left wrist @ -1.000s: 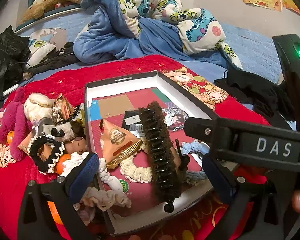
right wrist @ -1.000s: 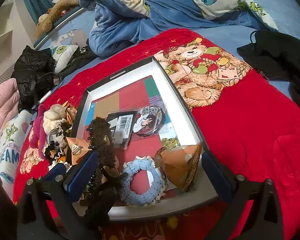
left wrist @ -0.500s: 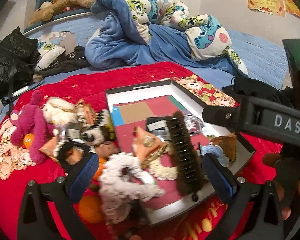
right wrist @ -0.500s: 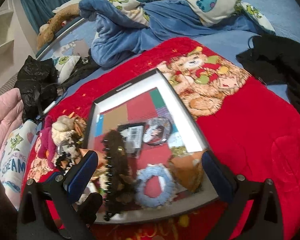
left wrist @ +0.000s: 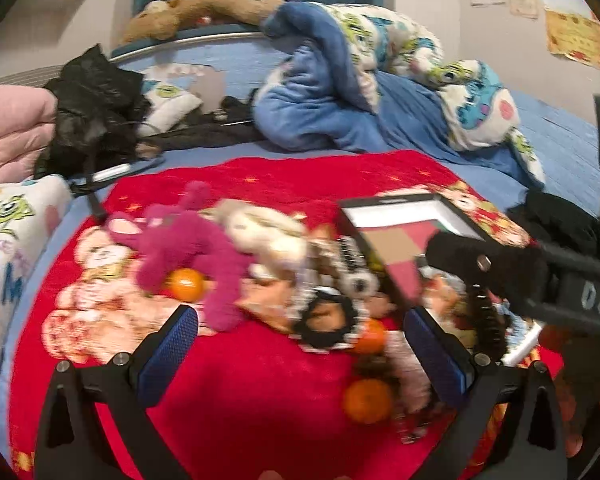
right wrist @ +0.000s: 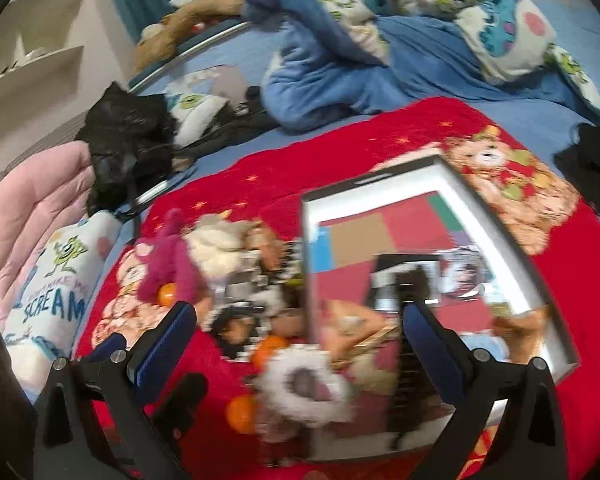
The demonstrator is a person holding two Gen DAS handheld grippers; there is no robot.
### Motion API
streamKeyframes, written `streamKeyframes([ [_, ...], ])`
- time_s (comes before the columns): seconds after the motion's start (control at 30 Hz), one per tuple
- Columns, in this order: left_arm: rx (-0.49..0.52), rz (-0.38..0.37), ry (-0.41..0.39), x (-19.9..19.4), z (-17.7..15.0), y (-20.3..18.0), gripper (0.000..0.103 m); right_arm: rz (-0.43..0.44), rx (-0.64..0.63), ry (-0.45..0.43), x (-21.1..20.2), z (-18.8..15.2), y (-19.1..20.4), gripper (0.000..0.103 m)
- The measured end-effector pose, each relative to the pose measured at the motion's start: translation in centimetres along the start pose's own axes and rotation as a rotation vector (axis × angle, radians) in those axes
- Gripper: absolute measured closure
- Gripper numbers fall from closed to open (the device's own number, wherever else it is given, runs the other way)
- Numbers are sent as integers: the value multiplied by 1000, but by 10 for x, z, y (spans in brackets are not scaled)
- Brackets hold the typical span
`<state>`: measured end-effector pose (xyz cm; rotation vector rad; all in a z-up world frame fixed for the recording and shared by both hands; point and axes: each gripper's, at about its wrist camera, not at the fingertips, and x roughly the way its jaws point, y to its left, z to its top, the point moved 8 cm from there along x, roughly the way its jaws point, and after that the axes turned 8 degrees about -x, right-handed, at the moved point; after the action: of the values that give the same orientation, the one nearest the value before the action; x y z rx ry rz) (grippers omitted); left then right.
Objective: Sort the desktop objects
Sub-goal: 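Withdraw both tools from the box back over the pile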
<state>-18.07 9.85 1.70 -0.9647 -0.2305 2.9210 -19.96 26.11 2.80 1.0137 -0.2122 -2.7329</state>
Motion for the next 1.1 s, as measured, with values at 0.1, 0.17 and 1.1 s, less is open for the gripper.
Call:
streamKeyframes([
  [0.1,-3,26,-7,-7,5,28,0,33,-17,9,7,-1,26,0],
  [0.17,-21,41,-16,-10,5,46,0,53,-24,11,12,-1,42,0],
  [1.1,71,-42,107,17,-42,4,0,80,-20,71,9,-17,23,14],
])
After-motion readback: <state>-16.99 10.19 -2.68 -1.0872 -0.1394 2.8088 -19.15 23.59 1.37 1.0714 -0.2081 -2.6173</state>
